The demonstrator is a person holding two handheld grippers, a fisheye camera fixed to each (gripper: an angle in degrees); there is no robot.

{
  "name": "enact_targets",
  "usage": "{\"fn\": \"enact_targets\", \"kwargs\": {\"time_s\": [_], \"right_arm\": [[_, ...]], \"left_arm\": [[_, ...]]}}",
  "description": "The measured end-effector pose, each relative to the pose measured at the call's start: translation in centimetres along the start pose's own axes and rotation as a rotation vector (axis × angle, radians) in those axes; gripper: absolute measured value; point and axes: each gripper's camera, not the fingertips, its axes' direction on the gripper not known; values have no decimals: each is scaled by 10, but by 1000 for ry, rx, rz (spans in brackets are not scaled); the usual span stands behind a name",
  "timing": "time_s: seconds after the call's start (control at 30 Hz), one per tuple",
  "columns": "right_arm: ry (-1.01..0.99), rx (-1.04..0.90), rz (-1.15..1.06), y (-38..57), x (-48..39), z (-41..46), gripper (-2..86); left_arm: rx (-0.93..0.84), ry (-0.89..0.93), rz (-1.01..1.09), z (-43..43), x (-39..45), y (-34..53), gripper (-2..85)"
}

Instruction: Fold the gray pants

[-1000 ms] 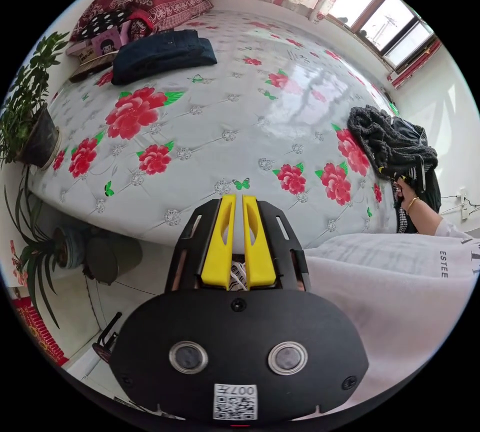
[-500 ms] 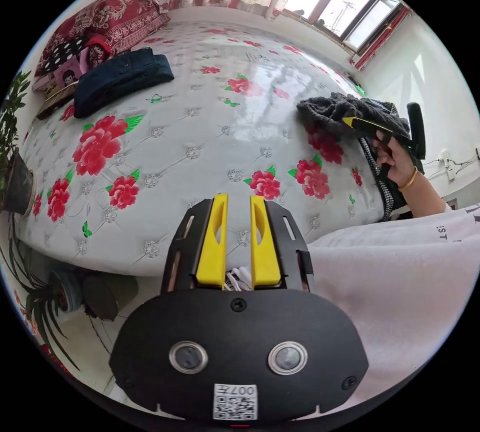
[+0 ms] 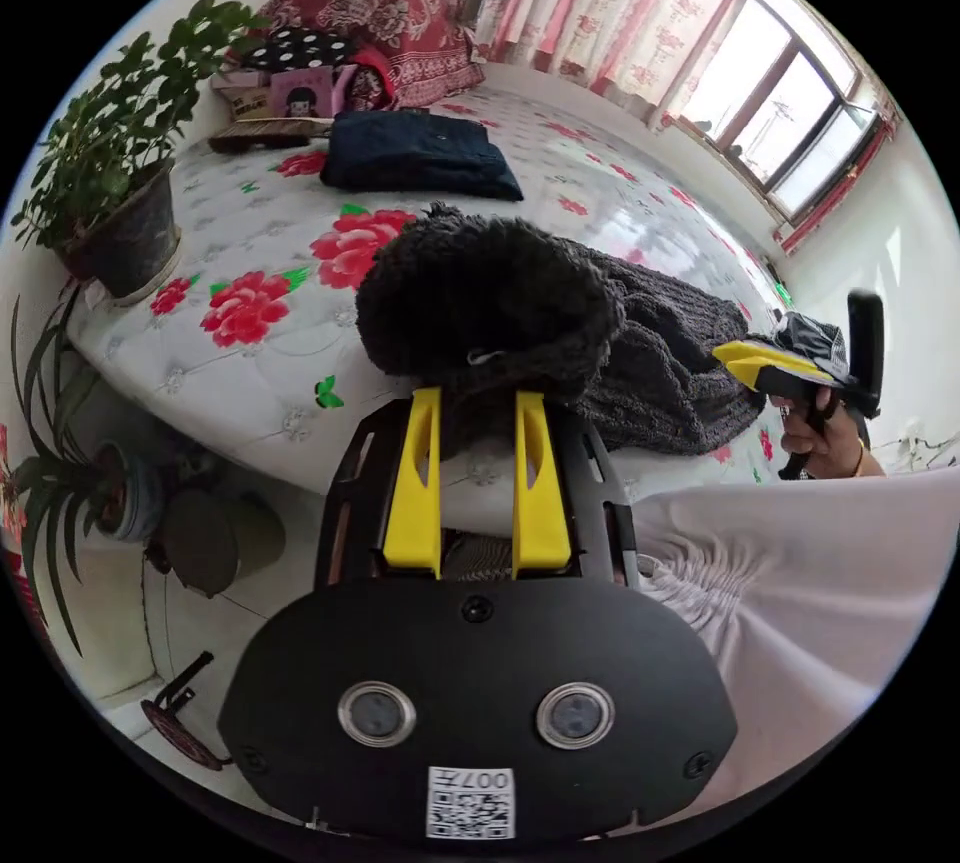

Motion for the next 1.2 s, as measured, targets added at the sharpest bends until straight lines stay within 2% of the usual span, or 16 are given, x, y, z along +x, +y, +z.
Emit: {"fn": "enact_targets", "kwargs": {"time_s": [0.17,0.27,0.37,0.47,0.53,0.57,0.67,0.73,0.8,1.0,1.1,1.2], "right_arm": [[348,147,527,148,94,-83,86],[462,228,749,209,122,-125,94],[460,293,940,252,152,-139,99],[404,333,1089,279,173,-124,98],[375,333,1148,285,178,-107,94],[448,365,1181,285,169,-105,91],[441,382,1150,278,158,-89,69],[448,370,1113,275,149,-87,45],[433,391,1097,279,142,-92,25],[373,824,898,311,54,-196,2],[444,987,729,326,-17,-267,1],[600,1110,565,339,-93,-324,1]], "left_arm": [[24,17,-27,-9,-39,-8,122],[37,55,-53,-11,-58,-26,132],[34,69,-120,3,-78,-42,138],[2,159,-181,25,-90,-57,138],[-17,169,-154,37,-83,-68,130],[-35,155,-120,44,-75,-75,113],[-42,120,-43,55,-60,-97,29],[-39,159,-25,55,-61,-114,16],[38,232,-20,38,-67,-136,5],[342,338,104,-60,-89,-168,-4],[483,345,192,-114,-106,-157,-5],[532,271,254,-141,-122,-137,-4]]}}
